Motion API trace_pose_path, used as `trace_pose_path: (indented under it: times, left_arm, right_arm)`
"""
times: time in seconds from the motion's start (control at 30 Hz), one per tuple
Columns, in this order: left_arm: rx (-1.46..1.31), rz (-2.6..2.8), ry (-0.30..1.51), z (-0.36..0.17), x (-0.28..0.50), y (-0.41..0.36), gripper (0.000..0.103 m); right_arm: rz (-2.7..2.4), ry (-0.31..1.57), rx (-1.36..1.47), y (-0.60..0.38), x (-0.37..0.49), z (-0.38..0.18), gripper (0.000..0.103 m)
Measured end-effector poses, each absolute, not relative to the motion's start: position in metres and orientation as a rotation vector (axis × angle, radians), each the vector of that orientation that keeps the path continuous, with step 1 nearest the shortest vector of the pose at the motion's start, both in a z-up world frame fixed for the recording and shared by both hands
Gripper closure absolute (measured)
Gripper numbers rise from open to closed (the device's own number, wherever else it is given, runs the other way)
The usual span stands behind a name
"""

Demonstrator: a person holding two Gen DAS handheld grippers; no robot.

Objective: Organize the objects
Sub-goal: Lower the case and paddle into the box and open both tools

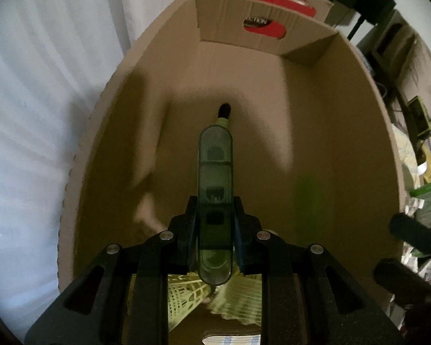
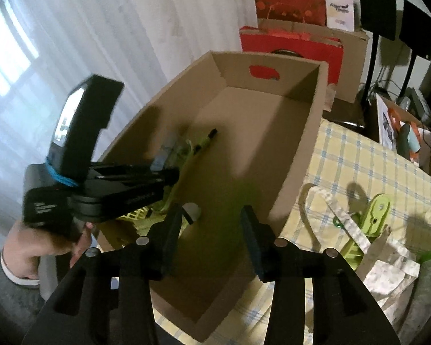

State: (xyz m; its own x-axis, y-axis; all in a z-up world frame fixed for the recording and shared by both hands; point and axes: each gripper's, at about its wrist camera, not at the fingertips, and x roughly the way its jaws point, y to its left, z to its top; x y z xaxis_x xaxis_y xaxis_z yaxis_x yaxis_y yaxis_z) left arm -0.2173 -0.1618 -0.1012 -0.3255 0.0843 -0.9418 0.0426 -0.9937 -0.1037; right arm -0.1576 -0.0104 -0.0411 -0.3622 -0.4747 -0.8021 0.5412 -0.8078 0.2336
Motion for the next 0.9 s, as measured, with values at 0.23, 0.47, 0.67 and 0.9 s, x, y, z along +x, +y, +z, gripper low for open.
trace_pose_path:
  times: [0.23, 0.47, 0.67, 0.9]
  left_arm:
    - [-1.865, 2.512, -0.128, -0.108, -0.22, -0.16, 0.083]
    - [-1.865, 2.531, -0.191, -0.101, -0.217, -0.164, 0.068]
    - [-1.813, 2.554, -0.233, -0.082, -0.206, -0.163, 0.054]
    - [-1.681, 2.599, -0.282, -0.06, -0.188, -0.156, 0.034]
  right_arm:
    - [-2.198, 0.055, 1.223, 0.003, -0.154, -0.032, 0.059]
    - [-2.231, 0.052, 1.201, 0.021, -0.148, -0.025, 0.059]
    - [-2.257, 0.017, 1.194, 0.039, -0.147, -0.022, 0.056]
    - [-2.341, 0.031, 1.161, 0.062, -0.141, -0.015, 0.044]
